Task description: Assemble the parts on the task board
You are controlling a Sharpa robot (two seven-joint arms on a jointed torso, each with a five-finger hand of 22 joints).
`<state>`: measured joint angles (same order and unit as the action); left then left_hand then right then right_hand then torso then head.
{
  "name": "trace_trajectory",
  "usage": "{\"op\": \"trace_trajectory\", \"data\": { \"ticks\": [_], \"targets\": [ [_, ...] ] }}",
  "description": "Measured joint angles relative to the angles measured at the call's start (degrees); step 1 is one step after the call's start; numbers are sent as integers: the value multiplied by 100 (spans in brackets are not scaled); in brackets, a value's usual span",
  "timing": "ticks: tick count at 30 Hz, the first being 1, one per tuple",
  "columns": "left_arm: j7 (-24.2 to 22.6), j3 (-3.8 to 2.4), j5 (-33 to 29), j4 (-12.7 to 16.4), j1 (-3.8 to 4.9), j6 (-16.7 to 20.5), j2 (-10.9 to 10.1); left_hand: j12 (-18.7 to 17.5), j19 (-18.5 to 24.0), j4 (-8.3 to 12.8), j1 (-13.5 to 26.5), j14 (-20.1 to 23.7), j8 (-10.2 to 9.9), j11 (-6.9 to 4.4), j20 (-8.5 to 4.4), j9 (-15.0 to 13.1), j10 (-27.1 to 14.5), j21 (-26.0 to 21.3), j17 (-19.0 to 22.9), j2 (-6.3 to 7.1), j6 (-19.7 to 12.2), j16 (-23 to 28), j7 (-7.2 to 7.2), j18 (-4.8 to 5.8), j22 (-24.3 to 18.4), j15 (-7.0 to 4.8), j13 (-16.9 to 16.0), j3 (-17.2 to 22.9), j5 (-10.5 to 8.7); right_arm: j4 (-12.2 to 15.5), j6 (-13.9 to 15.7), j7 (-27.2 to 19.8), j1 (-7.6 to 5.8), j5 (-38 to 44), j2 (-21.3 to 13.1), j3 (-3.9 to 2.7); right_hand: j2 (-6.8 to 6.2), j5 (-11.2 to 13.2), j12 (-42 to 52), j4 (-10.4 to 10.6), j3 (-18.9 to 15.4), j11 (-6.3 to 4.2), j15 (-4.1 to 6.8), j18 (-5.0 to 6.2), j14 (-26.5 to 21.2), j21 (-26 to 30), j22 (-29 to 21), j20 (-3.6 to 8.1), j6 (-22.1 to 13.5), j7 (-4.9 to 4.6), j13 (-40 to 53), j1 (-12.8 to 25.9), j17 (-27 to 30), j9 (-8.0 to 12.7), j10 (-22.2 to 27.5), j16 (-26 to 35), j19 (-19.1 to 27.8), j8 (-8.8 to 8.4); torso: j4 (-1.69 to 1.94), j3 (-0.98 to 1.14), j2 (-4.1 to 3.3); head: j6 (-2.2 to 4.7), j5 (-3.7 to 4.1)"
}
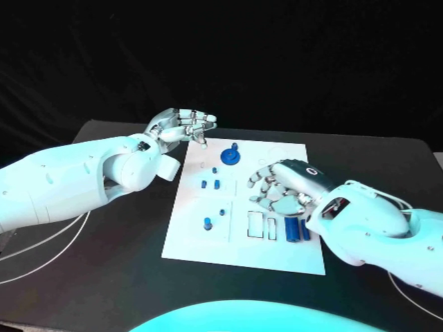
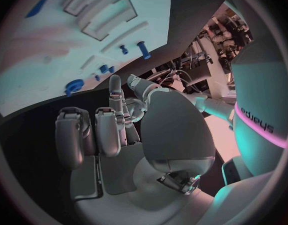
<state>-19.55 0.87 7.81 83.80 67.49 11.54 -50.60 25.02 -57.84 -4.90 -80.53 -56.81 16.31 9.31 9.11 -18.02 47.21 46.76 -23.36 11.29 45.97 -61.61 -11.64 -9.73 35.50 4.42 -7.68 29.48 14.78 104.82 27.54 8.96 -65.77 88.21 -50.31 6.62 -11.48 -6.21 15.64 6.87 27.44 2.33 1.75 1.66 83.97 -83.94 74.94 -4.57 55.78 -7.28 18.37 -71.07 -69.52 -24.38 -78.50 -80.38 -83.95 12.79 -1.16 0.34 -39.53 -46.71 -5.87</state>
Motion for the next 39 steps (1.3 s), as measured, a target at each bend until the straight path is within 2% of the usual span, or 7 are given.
{"op": "trace_trajectory", "data": {
  "ticks": [1,4,5,9,19,27,39],
  "targets": [
    [0,2,0,1,0,0,-7,0,0,0,0,0,0,0,0,0,0,0,0,0,0,0,0,0,0,0,0,0,0,12,-8,0,-40,-234,-150,-3,3,-99,488,32,-123,-42,53,0,4,-97,0,45,30,36,488,46,-3,-58,-51,-5,1,67,-12,-4,7,10,46],
    [0,7,0,10,-1,0,-22,0,0,0,0,0,0,0,0,0,0,0,0,0,0,0,0,0,0,0,0,0,0,102,-84,19,-111,-930,-627,14,60,-232,3669,188,-418,-162,89,-5,2,-340,0,132,17,130,3685,185,-201,-315,-298,-147,-5,314,-40,-12,24,33,166],
    [0,9,0,15,-1,0,-26,0,0,0,0,0,0,0,0,0,0,0,0,0,0,0,0,0,0,0,0,0,0,141,-126,40,-117,-1154,-785,29,85,-234,4318,256,-485,-162,94,-73,6,-374,0,132,6,137,4264,210,-262,-385,-298,-184,-5,368,-49,-13,29,44,217],
    [-1,16,0,33,0,0,-45,0,0,0,0,0,0,0,0,1,0,0,0,0,0,0,0,0,0,0,0,0,0,392,-266,176,-48,-1594,-1228,78,96,-234,5792,483,-713,-131,94,-87,6,-561,-1,132,-71,158,5587,331,-532,-612,-452,-367,-5,543,-81,-13,42,58,353],
    [-5,31,0,55,0,0,-58,0,0,0,0,0,0,0,0,1,0,0,-1,0,0,0,0,0,0,0,0,0,0,708,-408,767,229,-1538,-1530,162,54,-267,6108,816,-1046,-100,94,-87,6,-586,-1,131,-156,154,5659,434,-544,-747,-482,-477,-6,582,-168,-13,82,10,513],
    [-5,35,0,58,0,-7,-60,0,0,0,0,0,0,0,0,2,0,0,-1,0,0,0,0,0,1,0,0,0,0,711,-397,1217,460,-1093,-1305,173,47,-289,6133,926,-1190,-100,93,-87,6,-586,-2,130,-156,154,5659,486,-543,-776,-482,-477,-5,606,-164,-19,87,-14,547],
    [-5,37,0,60,-1,-15,-73,30,21,0,24,0,30,0,21,-4,0,-23,-1,-24,0,0,0,0,1,0,-3,0,0,510,-395,1554,605,-684,-970,176,24,-289,6136,964,-1228,-100,93,-86,6,-586,-3,129,-156,154,5658,509,-542,-782,-482,-477,-5,606,-175,-19,84,-41,505]
  ]
}}
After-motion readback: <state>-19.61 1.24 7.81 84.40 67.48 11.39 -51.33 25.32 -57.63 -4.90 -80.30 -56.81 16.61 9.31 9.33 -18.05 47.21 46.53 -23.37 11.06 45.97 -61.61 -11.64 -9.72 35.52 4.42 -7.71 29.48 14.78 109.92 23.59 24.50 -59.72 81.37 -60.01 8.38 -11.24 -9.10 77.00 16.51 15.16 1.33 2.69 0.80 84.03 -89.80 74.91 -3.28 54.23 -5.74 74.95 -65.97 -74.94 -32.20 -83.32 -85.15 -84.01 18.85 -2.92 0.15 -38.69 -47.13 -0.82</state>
